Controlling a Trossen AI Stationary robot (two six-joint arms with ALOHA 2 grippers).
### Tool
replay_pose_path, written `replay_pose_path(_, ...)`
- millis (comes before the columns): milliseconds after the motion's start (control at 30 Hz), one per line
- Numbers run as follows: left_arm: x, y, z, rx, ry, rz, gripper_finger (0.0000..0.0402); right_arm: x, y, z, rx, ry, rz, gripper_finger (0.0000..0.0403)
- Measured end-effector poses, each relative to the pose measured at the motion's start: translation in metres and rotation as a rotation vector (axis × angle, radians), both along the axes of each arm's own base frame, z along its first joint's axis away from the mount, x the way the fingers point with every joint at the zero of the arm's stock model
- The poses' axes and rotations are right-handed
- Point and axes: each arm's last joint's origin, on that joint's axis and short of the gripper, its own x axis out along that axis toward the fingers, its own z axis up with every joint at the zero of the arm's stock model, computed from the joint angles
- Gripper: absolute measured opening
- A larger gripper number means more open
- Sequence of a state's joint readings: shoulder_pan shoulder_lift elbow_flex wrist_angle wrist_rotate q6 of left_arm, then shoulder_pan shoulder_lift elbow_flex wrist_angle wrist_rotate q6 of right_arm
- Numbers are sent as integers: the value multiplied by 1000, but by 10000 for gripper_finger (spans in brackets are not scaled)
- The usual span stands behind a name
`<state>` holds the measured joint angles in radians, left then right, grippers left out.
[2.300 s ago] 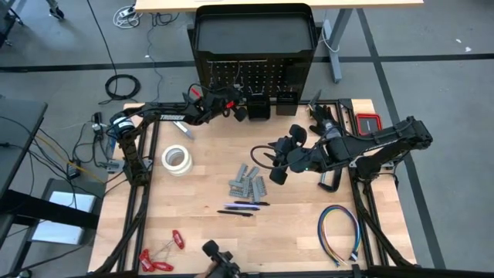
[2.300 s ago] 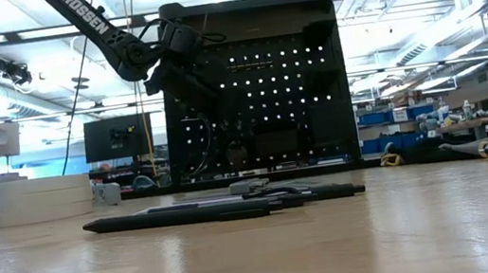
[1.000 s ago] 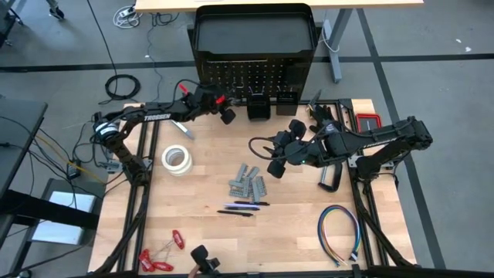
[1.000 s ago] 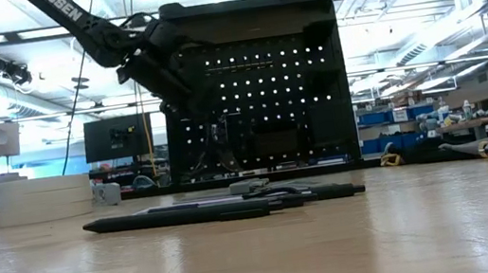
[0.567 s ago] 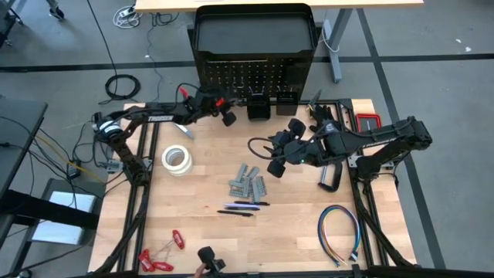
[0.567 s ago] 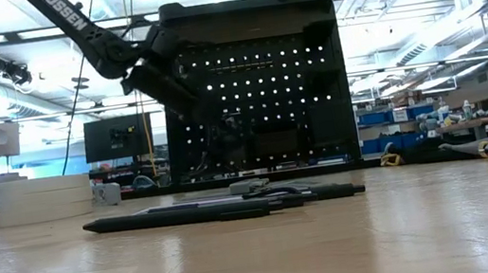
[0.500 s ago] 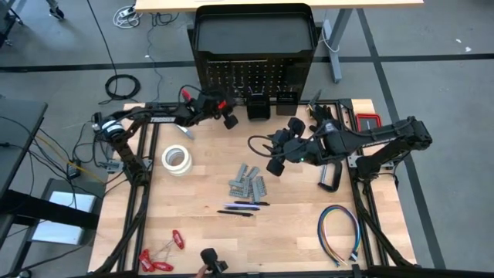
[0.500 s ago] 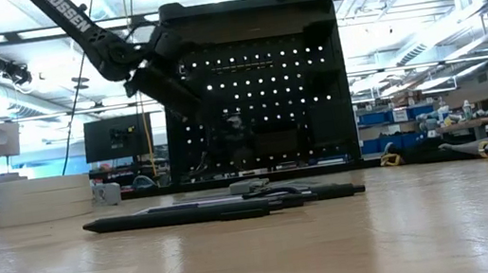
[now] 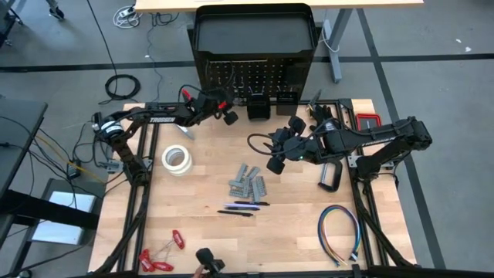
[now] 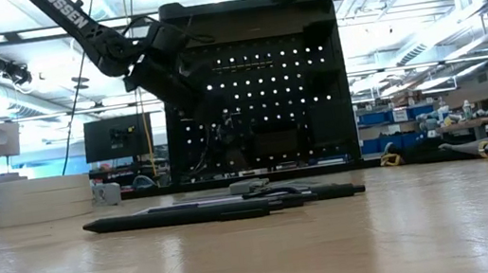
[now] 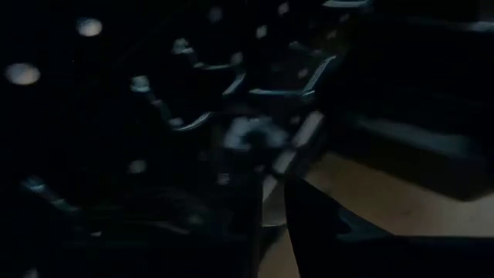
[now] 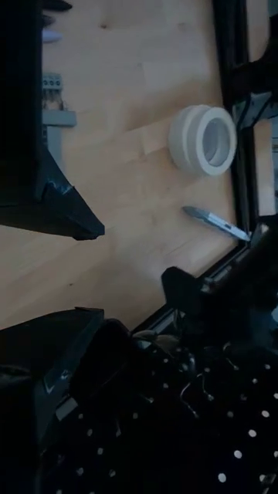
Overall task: Hang tools onto peg board
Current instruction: Hang the black safety glasses on the peg board
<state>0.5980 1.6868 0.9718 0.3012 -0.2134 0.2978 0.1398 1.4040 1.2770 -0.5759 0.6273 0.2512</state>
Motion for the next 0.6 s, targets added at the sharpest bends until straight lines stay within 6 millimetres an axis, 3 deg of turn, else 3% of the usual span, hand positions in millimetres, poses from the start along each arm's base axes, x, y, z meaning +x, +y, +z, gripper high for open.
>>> replay_pose_path(233,-7,-4,20,25,-41,-6,63,-1,-2,-1,-1,12,-6,170)
replay_pose_path(600,-15,15,9,7,-27,69,63,-1,-4,-1,-3,19,-12,170)
